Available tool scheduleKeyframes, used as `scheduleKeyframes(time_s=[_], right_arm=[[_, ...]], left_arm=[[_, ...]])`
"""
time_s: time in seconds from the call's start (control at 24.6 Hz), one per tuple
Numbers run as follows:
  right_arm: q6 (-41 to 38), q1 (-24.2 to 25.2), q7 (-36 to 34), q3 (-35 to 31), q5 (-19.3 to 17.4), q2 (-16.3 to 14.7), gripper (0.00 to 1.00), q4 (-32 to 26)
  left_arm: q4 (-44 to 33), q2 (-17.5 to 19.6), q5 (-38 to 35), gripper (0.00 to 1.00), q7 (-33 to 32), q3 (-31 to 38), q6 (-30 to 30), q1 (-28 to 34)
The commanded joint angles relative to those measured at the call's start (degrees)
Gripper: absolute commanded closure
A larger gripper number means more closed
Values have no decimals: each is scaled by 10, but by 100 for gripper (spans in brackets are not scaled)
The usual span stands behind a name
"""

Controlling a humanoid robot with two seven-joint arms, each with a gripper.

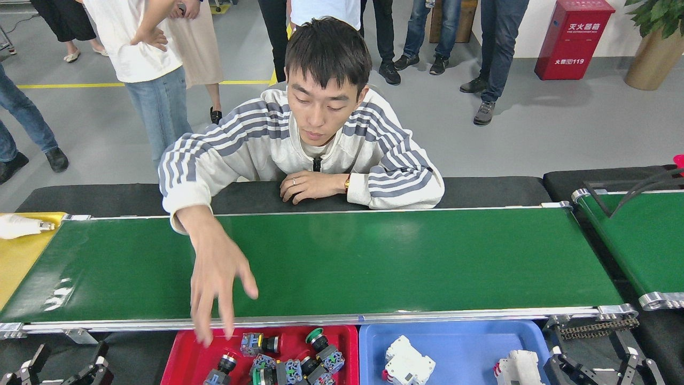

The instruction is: Pick switch part from conveyor to tray

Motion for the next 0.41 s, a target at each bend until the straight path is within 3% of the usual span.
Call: scheduleKeyframes(time_s=[0.0,0.37], right_arm=[[-4,-5,3,-1,-1,-5,0,-7],[-4,-4,3,0,-1,-6,0,-5]], left_arm=[[-7,6,3,0,2,6,-2,-1],[-9,2,4,0,3,5,-3,-2]])
